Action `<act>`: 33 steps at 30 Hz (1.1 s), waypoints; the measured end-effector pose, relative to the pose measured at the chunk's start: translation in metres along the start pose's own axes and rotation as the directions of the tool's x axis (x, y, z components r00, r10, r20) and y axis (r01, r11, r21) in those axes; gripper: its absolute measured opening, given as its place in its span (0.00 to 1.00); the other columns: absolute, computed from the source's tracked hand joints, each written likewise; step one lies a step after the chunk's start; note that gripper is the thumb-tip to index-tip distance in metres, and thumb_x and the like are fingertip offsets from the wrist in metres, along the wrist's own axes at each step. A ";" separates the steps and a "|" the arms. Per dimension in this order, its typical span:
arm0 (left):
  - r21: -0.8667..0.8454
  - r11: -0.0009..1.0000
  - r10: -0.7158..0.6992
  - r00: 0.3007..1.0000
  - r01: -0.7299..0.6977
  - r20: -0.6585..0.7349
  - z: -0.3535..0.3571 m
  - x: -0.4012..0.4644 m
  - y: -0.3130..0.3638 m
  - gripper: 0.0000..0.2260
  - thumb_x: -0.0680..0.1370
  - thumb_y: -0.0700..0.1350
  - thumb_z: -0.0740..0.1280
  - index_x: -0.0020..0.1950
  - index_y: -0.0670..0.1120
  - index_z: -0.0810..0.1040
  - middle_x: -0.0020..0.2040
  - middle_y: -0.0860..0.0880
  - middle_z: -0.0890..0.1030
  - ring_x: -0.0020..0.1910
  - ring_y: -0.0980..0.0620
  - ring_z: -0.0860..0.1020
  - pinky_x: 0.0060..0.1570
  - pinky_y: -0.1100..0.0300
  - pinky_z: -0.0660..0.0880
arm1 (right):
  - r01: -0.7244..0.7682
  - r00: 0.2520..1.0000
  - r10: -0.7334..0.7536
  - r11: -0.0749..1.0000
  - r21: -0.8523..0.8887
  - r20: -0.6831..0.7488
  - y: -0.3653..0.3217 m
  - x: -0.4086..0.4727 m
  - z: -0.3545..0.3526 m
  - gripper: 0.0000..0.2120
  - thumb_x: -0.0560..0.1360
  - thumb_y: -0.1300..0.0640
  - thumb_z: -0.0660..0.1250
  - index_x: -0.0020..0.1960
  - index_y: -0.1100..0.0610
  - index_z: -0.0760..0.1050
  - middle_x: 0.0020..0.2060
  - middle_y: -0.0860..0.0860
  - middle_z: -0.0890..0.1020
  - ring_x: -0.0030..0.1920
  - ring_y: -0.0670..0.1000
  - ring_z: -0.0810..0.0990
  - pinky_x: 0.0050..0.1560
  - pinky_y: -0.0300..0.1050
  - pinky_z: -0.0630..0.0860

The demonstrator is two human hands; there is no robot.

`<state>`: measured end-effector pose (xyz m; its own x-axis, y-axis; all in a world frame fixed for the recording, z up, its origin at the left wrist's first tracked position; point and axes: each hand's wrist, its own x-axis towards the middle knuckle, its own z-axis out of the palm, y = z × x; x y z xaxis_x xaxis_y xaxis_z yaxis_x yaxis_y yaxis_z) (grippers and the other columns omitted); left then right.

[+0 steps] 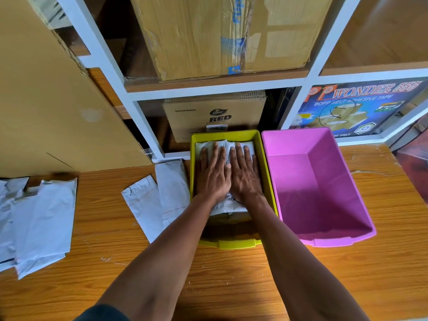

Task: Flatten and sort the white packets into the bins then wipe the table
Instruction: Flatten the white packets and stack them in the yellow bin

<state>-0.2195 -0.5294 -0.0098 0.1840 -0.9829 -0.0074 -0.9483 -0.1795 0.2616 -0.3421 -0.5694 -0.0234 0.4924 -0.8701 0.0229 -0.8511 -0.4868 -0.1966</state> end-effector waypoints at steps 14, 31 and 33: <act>-0.167 0.973 0.139 0.982 -0.159 -0.126 -0.051 -0.008 0.014 0.26 0.88 0.52 0.49 0.84 0.42 0.62 0.85 0.44 0.57 0.85 0.45 0.53 0.83 0.52 0.43 | -0.058 0.996 0.067 0.987 0.152 -0.059 -0.011 -0.003 -0.033 0.28 0.86 0.53 0.52 0.84 0.59 0.52 0.83 0.60 0.53 0.84 0.59 0.48 0.83 0.57 0.47; -0.298 0.953 -0.029 0.965 -0.051 -0.260 -0.087 -0.144 -0.166 0.16 0.82 0.41 0.65 0.70 0.43 0.74 0.67 0.41 0.75 0.67 0.40 0.74 0.57 0.42 0.79 | 0.085 0.930 0.007 0.969 0.232 -0.368 -0.216 -0.069 -0.049 0.13 0.74 0.66 0.64 0.58 0.61 0.77 0.52 0.59 0.78 0.51 0.63 0.76 0.43 0.56 0.77; -0.233 0.972 -0.011 0.989 -0.025 -0.150 -0.085 -0.159 -0.189 0.20 0.82 0.43 0.67 0.74 0.44 0.72 0.71 0.41 0.73 0.69 0.40 0.72 0.60 0.44 0.78 | 0.082 0.952 -0.012 0.972 0.218 -0.305 -0.235 -0.078 -0.031 0.16 0.73 0.66 0.64 0.60 0.61 0.77 0.56 0.59 0.78 0.51 0.63 0.77 0.46 0.57 0.79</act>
<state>-0.0477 -0.3357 0.0245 0.2307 -0.9636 0.1350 -0.8663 -0.1403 0.4794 -0.1861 -0.3897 0.0516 0.4236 -0.8463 0.3229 -0.7474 -0.5280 -0.4033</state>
